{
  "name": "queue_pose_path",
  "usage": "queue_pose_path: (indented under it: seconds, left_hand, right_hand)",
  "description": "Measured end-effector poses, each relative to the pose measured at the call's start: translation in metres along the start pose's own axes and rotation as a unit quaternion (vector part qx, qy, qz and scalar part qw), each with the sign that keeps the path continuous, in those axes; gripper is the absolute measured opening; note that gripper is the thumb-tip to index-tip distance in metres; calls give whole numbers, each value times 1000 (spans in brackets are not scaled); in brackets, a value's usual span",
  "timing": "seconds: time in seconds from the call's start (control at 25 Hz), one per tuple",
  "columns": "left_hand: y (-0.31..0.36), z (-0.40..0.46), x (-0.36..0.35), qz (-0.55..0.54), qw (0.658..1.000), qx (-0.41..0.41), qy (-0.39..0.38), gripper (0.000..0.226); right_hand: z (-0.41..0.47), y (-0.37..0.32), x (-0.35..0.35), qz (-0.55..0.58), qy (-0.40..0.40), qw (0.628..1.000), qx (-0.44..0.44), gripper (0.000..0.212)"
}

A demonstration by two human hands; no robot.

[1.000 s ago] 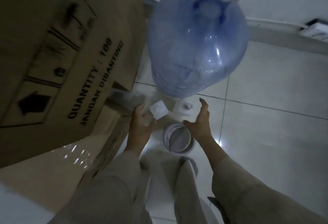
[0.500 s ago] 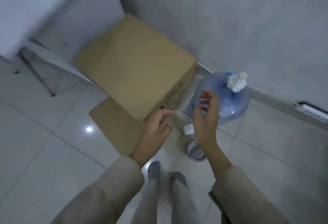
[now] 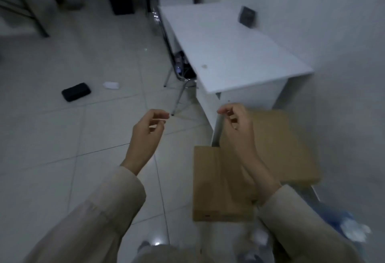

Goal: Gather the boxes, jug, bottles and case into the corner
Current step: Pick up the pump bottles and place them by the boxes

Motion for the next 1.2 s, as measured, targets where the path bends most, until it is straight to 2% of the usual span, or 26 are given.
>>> queue_pose_path:
  seconds: [0.16, 0.32, 0.52, 0.84, 1.04, 1.2]
  left_hand:
    - [-35, 4, 142, 29, 993, 24, 113, 24]
    - [-76, -6, 273, 47, 978, 50, 195, 31]
    - [-130, -23, 398, 69, 964, 92, 240, 25]
    - [-199, -2, 510, 60, 947, 138, 284, 31]
    - [-249, 60, 551, 84, 942, 158, 283, 30]
    - [-296, 144, 580, 101, 942, 179, 264, 27]
  right_hand:
    - [18, -65, -122, 3, -120, 990, 71, 23]
    - [22, -109, -258, 29, -207, 976, 61, 28]
    - [8, -160, -406, 79, -288, 953, 52, 42]
    - [33, -177, -560, 91, -332, 939, 9, 39]
    - [89, -166, -644, 96, -340, 935, -1, 33]
    - [166, -146, -713, 94, -341, 935, -22, 29]
Point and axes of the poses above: each hand's wrist, its own z-axis towards the middle knuckle, its own x-axis out of the back of the hand, y = z × x, the point moved 9 cm from there along z, towards the middle knuckle, and after that the axes turned 5 degrees about -x, right-handed, at the moved point
